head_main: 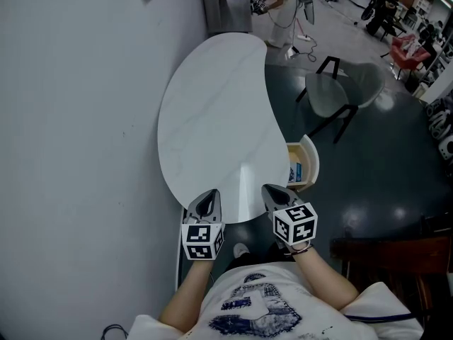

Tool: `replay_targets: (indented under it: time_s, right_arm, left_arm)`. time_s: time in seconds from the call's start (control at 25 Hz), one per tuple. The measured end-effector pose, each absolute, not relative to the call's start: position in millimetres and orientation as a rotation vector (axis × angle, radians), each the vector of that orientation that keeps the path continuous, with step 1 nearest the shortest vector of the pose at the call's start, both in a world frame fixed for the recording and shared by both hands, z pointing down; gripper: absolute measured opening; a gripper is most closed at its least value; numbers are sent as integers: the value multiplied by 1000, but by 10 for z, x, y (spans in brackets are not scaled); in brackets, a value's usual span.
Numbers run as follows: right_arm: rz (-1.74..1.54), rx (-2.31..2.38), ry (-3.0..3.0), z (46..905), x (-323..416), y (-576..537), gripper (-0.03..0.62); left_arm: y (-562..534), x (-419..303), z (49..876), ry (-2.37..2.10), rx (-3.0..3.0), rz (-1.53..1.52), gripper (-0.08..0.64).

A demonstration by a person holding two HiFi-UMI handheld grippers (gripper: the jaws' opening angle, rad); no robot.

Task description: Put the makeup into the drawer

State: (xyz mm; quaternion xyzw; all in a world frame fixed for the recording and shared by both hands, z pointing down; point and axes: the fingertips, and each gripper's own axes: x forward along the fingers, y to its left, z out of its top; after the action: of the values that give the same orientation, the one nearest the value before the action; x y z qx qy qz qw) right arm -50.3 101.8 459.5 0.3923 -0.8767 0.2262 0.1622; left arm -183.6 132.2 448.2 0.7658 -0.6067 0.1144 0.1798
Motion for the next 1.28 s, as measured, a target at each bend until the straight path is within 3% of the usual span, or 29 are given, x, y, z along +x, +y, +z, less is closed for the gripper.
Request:
replay_targets:
  time_s: [1.28]
  right_arm:
    - [645, 1121, -2489, 4632, -544, 1007, 18]
  left_arm:
    - [1319, -1847, 4562, -1664, 2148, 314, 35]
